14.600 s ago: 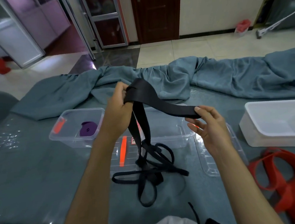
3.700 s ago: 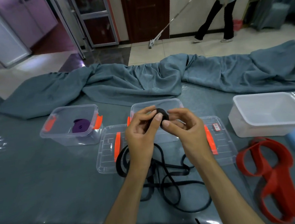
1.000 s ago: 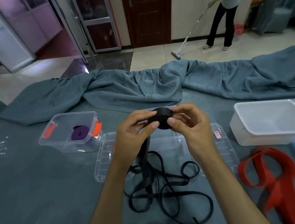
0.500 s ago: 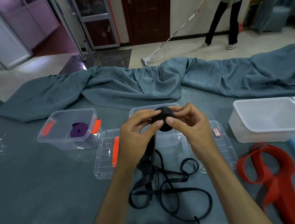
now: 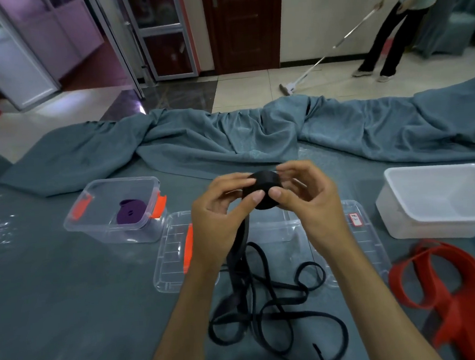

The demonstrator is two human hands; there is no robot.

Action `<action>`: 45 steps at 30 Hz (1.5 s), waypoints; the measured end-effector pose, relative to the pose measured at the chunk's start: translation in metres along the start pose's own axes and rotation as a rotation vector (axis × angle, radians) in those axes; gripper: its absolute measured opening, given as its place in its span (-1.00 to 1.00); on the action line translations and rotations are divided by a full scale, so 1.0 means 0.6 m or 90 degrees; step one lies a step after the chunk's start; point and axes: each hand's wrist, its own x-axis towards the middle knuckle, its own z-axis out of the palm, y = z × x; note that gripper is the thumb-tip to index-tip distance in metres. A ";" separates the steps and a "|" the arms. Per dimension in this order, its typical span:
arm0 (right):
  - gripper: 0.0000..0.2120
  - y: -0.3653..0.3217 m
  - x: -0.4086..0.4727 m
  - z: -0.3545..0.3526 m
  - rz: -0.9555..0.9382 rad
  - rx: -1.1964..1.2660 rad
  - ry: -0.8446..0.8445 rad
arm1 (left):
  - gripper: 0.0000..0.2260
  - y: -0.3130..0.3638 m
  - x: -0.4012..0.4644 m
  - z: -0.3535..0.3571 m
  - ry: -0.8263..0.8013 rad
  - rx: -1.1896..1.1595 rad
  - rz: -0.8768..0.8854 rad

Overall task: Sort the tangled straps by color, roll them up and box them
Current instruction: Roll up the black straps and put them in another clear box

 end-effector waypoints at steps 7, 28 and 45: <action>-0.80 0.026 0.019 -0.001 0.045 0.078 -0.005 | -0.75 0.008 0.036 -0.021 -0.056 0.046 -0.029; -0.81 -0.005 -0.022 -0.007 0.012 0.074 0.039 | -0.68 0.017 -0.006 -0.003 -0.069 -0.026 -0.011; -0.79 -0.025 -0.034 -0.010 -0.032 0.048 0.090 | -0.68 0.022 -0.005 0.007 -0.106 -0.009 -0.039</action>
